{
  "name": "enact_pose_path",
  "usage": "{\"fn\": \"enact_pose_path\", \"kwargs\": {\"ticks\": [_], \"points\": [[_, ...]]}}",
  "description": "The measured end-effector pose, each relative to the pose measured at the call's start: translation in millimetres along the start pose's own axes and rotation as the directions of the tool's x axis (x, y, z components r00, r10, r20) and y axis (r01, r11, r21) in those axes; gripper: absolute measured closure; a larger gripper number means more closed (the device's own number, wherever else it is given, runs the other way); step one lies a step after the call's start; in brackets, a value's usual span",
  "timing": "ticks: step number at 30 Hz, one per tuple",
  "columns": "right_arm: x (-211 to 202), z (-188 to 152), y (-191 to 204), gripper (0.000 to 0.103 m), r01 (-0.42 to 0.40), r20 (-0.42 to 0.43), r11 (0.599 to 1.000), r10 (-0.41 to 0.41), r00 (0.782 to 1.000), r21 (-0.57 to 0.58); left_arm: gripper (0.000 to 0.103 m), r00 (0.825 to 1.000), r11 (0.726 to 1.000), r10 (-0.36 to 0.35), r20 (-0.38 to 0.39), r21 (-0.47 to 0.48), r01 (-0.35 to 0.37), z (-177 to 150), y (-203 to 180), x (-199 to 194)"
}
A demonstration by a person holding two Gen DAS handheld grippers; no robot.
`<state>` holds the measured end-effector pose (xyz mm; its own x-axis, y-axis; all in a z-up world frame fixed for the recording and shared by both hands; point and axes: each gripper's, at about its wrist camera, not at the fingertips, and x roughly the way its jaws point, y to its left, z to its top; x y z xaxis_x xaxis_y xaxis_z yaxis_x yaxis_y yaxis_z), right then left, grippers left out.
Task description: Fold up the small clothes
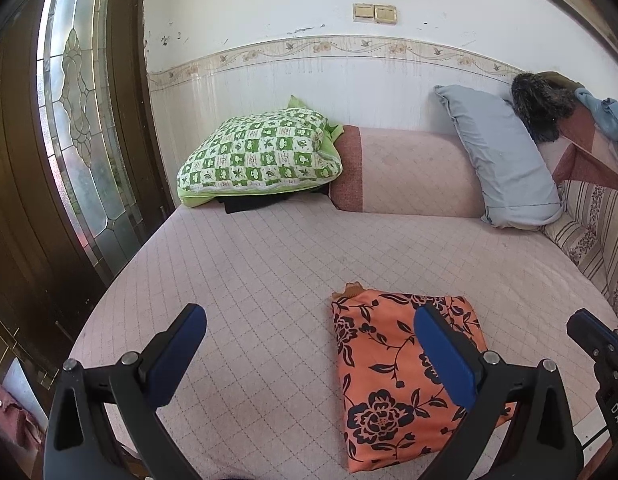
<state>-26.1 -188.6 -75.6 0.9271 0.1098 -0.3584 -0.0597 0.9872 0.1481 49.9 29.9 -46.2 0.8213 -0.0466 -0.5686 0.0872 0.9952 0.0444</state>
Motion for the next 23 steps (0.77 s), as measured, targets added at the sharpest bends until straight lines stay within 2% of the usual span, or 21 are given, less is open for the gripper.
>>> {"fn": "enact_pose_path", "kwargs": {"ticks": [16, 20, 23], "points": [[10, 2, 3, 0.096, -0.021, -0.019, 1.000, 0.020, 1.000, -0.018, 0.000, 0.999, 0.999, -0.041, -0.034, -0.020, 0.041, 3, -3, 10], [17, 2, -5, 0.096, -0.042, -0.031, 0.999, 0.043, 0.999, 0.029, 0.000, 0.996, 0.996, -0.086, 0.006, -0.031, 0.086, 5, -8, 9], [22, 3, -15, 0.096, -0.022, -0.032, 0.999, 0.023, 0.999, 0.046, 0.000, 0.996, 0.997, -0.081, 0.034, -0.007, 0.081, 7, -17, 9]]}}
